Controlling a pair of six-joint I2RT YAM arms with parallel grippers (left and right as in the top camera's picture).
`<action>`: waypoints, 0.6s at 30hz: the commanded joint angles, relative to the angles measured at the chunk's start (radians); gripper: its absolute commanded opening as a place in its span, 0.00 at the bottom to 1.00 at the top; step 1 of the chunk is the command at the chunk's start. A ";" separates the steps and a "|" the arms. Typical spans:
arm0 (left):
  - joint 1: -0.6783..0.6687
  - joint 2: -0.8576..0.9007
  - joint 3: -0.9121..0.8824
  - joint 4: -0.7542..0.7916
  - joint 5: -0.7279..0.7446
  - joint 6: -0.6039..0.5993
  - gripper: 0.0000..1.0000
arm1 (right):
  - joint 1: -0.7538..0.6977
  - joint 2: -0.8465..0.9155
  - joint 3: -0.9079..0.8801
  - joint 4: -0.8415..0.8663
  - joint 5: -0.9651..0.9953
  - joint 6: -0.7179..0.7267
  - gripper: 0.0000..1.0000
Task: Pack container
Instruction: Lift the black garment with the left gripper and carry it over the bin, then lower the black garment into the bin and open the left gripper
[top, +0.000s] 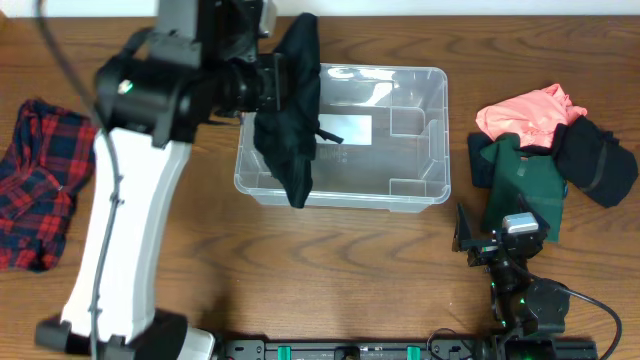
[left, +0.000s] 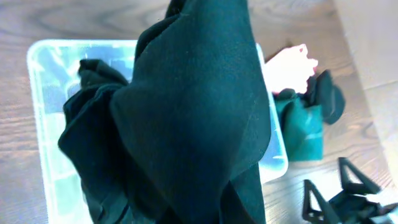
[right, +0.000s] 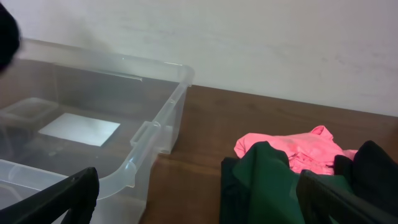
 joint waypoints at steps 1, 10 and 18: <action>-0.007 0.021 0.032 0.006 0.014 0.036 0.06 | -0.006 -0.006 -0.004 -0.001 0.003 -0.013 0.99; -0.007 0.073 0.032 -0.070 -0.129 0.054 0.06 | -0.006 -0.006 -0.004 -0.001 0.003 -0.013 0.99; -0.007 0.072 0.032 -0.071 -0.168 0.061 0.06 | -0.006 -0.006 -0.004 -0.001 0.003 -0.013 0.99</action>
